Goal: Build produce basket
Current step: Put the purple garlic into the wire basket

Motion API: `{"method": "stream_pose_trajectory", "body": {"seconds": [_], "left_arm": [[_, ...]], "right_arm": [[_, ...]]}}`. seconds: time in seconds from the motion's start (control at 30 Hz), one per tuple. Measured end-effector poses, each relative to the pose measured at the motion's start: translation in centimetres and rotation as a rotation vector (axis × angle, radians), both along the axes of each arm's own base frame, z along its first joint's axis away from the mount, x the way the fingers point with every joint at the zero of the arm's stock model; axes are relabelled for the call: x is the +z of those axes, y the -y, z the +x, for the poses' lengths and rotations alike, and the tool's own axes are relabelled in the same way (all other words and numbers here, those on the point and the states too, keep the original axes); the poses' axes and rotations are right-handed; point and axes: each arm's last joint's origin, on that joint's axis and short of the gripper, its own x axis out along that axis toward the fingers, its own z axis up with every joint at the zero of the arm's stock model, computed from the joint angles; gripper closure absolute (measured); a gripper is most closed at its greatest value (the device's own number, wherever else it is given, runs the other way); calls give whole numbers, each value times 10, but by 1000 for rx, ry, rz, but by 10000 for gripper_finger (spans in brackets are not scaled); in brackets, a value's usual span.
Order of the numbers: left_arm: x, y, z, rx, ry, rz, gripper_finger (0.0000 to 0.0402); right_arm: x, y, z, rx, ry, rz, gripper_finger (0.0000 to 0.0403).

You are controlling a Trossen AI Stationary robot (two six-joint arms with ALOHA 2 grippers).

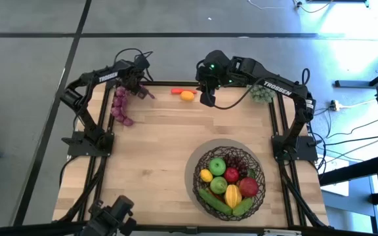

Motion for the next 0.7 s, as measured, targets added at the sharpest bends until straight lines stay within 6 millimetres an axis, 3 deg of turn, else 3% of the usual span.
{"method": "stream_pose_trajectory", "body": {"seconds": [0.2,0.7], "left_arm": [[11,-5,3,2,7,31,299],[10,-9,-4,7,55,-8,299]], "right_arm": [[0,0,0,0,2,1,292],[0,0,0,0,3,2,292]]}}
